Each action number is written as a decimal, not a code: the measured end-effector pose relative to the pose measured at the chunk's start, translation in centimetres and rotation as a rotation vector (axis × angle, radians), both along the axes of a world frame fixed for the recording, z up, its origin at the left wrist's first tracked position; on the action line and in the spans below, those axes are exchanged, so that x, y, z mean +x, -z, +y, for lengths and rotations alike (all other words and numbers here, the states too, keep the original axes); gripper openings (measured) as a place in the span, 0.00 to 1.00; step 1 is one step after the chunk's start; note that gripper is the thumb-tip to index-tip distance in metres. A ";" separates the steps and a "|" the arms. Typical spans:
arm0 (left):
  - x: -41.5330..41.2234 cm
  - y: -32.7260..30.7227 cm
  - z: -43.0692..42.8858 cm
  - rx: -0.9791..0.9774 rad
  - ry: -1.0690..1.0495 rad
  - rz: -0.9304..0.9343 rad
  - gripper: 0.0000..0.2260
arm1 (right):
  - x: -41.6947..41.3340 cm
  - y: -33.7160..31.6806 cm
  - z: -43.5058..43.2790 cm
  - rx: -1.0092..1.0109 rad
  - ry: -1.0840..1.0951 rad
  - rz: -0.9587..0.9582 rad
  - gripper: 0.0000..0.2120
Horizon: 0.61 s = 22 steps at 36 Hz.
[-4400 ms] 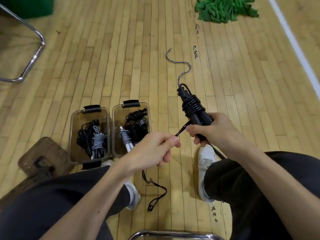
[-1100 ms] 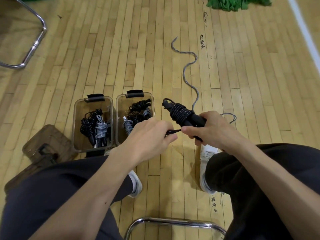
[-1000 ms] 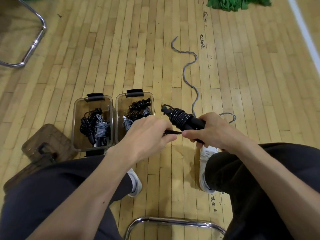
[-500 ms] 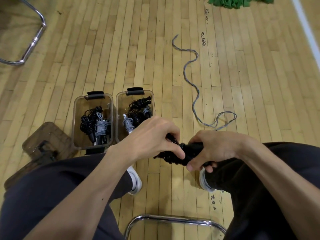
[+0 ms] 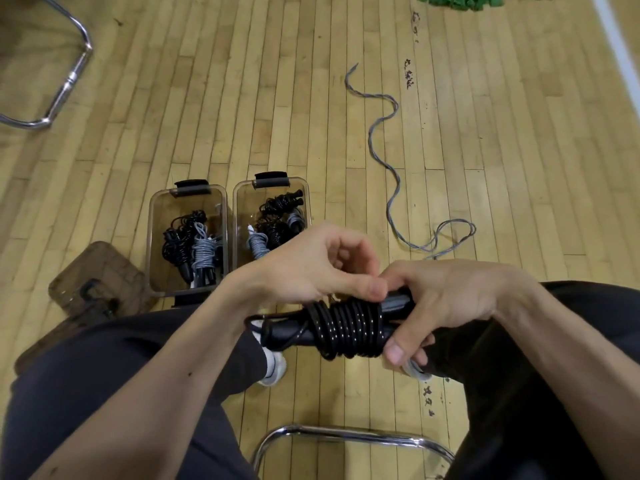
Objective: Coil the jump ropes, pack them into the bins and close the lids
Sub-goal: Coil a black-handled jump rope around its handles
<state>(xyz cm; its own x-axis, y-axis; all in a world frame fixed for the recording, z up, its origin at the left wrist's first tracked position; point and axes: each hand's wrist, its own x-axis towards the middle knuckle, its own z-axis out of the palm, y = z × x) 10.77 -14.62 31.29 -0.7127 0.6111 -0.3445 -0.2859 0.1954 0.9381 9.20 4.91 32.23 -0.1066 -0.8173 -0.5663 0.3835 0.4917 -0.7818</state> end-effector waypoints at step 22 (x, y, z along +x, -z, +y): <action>-0.6 1.6 -0.7 0.004 -0.418 0.024 0.09 | -0.2 0.4 0.1 -0.151 0.584 -0.184 0.18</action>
